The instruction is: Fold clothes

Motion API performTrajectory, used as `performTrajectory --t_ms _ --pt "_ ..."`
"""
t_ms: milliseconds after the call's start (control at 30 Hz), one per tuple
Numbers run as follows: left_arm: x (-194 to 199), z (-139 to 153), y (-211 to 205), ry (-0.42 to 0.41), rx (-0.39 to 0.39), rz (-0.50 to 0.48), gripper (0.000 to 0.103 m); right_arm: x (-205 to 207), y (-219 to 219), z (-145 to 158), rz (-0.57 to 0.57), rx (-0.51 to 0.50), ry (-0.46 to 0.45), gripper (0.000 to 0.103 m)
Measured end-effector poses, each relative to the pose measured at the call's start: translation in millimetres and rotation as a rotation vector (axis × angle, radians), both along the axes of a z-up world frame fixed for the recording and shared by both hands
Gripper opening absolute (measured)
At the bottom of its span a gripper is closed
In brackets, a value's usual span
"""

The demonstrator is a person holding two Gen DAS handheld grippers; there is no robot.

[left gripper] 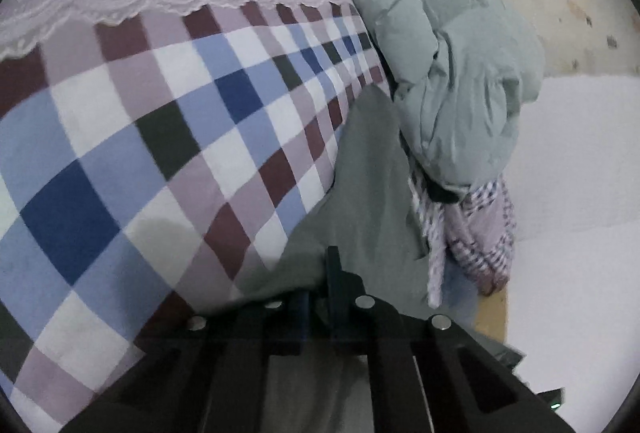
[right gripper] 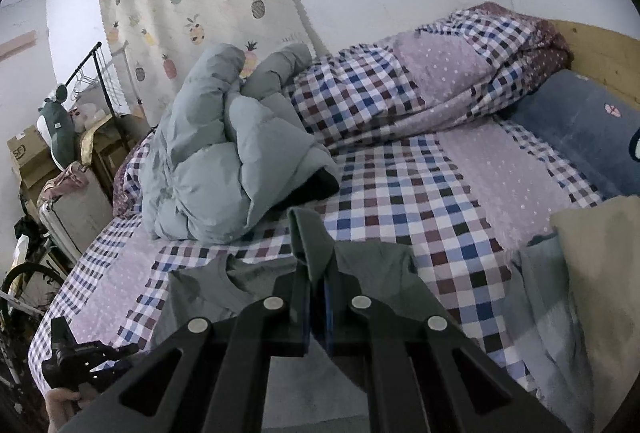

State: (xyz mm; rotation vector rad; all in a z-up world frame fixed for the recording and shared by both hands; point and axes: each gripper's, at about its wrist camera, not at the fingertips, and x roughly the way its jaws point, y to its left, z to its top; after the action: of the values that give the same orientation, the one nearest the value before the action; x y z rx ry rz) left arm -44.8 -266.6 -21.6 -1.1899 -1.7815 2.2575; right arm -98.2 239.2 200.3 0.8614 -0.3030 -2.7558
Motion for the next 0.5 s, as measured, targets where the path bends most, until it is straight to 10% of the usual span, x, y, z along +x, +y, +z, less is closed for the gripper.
performTrajectory --t_ms 500 --pt "27.1 -6.8 -16.5 0.101 0.098 0.197 0.004 -26.8 26.0 -75.0 -0.016 0.010 -0.217 0.004"
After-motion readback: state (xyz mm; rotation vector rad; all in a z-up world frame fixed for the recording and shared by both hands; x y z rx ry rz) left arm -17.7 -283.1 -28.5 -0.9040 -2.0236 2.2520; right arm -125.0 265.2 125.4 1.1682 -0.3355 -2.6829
